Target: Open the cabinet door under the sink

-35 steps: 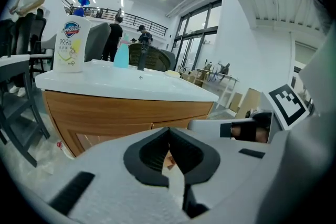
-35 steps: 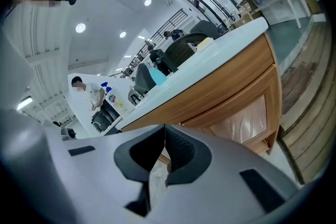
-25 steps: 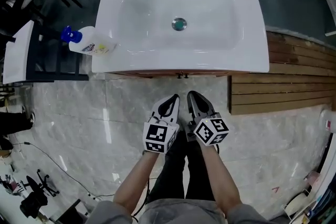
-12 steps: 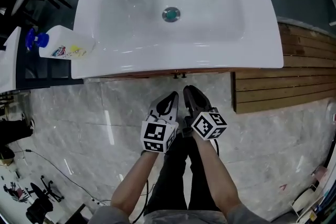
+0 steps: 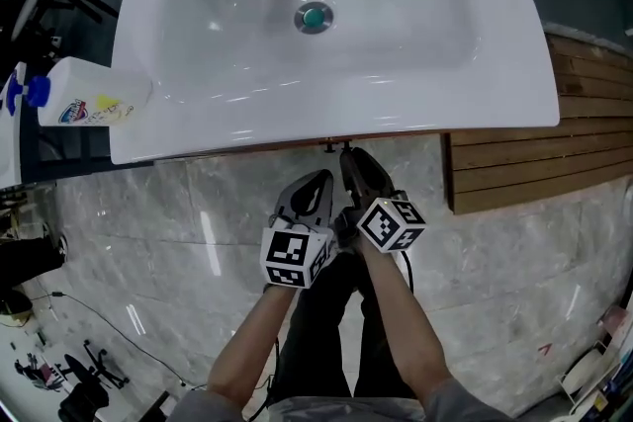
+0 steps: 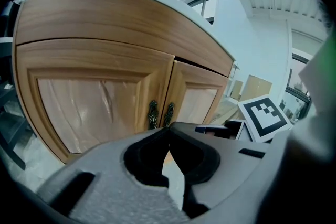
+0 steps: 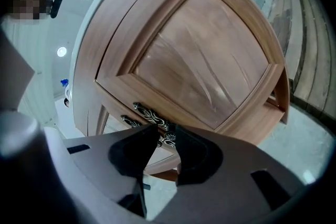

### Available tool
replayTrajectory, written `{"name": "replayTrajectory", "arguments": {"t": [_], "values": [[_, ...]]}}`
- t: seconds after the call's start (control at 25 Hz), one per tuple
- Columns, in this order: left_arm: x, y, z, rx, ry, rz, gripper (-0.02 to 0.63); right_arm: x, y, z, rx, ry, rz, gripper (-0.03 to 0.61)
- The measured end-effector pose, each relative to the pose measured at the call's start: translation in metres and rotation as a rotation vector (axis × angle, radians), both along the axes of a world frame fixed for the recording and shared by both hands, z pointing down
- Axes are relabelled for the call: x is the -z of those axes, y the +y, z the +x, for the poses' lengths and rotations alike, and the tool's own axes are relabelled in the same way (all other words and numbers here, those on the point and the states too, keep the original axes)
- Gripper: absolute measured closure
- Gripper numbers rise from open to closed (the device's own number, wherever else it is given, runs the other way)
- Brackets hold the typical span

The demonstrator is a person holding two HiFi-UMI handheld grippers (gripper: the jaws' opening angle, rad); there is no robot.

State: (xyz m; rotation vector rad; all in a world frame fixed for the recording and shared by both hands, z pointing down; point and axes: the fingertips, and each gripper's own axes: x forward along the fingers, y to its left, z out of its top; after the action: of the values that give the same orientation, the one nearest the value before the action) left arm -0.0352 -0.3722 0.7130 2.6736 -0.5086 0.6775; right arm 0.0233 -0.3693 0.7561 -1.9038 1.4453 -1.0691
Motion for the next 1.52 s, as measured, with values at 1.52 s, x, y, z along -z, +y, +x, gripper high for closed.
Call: {"name": "replayTrajectory", "arguments": {"t": [1.52], "values": [[-0.022,0.021,-0.025,-0.013,-0.111,-0.073,0.604,-0.013,0.014,-0.012,0.006,-0.033,0.022,0.495]]}}
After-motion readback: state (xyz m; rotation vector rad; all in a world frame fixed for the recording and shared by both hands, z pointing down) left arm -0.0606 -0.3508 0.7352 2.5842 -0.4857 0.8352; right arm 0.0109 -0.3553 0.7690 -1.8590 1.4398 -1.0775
